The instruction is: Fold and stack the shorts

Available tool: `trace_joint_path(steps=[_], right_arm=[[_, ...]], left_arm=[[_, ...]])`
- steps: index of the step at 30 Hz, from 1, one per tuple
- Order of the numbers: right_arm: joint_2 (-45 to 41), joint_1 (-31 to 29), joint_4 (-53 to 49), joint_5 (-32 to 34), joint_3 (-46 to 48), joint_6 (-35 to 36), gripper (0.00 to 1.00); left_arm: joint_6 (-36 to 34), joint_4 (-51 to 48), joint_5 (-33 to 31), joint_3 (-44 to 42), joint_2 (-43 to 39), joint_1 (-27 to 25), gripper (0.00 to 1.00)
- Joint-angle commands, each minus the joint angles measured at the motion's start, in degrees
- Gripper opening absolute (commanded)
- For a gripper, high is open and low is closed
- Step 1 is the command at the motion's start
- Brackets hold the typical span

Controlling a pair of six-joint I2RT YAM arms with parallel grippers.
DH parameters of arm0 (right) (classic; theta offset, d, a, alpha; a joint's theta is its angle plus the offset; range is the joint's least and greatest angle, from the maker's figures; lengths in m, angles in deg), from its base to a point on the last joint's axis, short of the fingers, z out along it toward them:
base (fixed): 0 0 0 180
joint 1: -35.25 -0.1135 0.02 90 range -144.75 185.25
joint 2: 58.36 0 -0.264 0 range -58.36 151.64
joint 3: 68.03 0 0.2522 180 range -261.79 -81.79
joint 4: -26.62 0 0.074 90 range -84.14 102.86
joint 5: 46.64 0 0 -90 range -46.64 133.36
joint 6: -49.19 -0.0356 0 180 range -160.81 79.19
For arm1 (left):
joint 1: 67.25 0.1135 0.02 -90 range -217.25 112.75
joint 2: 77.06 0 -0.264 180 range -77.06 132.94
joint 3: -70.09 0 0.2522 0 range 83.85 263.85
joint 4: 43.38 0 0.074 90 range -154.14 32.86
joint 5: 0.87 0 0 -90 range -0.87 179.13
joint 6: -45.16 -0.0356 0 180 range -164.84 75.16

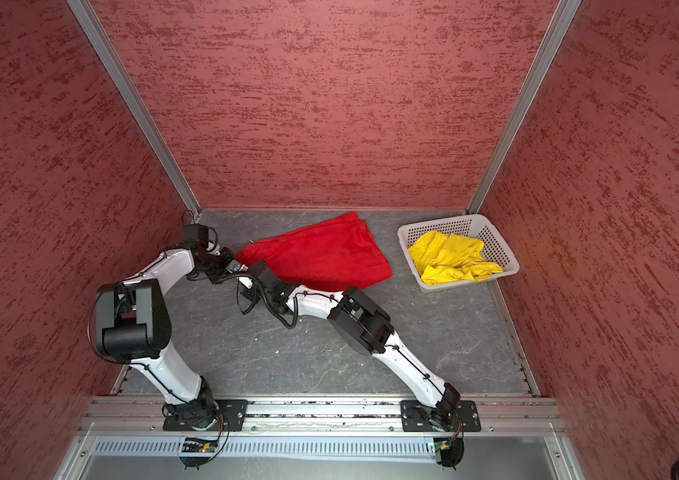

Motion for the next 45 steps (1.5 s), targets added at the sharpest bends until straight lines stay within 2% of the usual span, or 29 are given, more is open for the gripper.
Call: trace_joint_path(steps=[1,2,3,6,11,16,21,25,28,33,41,45], right_arm=[[1.0,0.1,-1.6,-0.1,-0.6,-2.1,0.01],[0.6,0.3,-1.3,-0.1,-0.2,-2.6,0.0],[0.2,0.4,-0.8,-0.1,0.4,-3.2,0.0],[-1.9,1.0,2.3,0.0,3.6,-5.3,0.0],[-4.7,1.9,5.2,-1.3,7.1,-8.9,0.0],[-5.9,2.6,5.3,-1.6,7.7,-12.2,0.0],[-7.5,3.5,7.2,-3.2,9.5,-15.6,0.0],[-9.2,3.5,8.3,-5.1,11.5,-17.9,0.0],[-9.5,3.5,7.3,-5.0,11.6,-18.8,0.0],[-9.3,3.6,6.8,-5.2,11.4,-19.1,0.0],[-10.1,3.6,7.7,-6.5,12.3,-20.8,0.0],[-10.3,3.6,8.6,-6.5,12.5,-21.8,0.0]], left_arm=[[1.6,-0.2,4.2,-0.6,-2.0,-0.5,0.44],[2.5,0.7,4.5,-1.8,-3.2,-0.2,0.63],[3.7,2.0,5.0,-3.3,-4.7,0.5,0.77],[6.9,6.7,5.3,-8.6,-10.1,2.9,0.99],[10.6,14.7,5.9,-16.1,-14.6,5.7,1.0],[15.0,23.0,9.8,-19.9,-10.6,5.3,0.99],[16.6,27.1,8.3,-21.2,-7.8,3.9,1.0],[20.4,35.0,9.3,-21.3,-5.9,3.3,0.99],[24.4,43.7,11.0,-23.9,-7.2,3.2,0.99],[25.7,47.7,10.3,-26.6,-10.2,3.1,0.99],[32.6,59.4,11.6,-28.3,-1.5,-1.8,0.99],[33.6,60.7,11.3,-27.6,1.2,-4.8,0.98]])
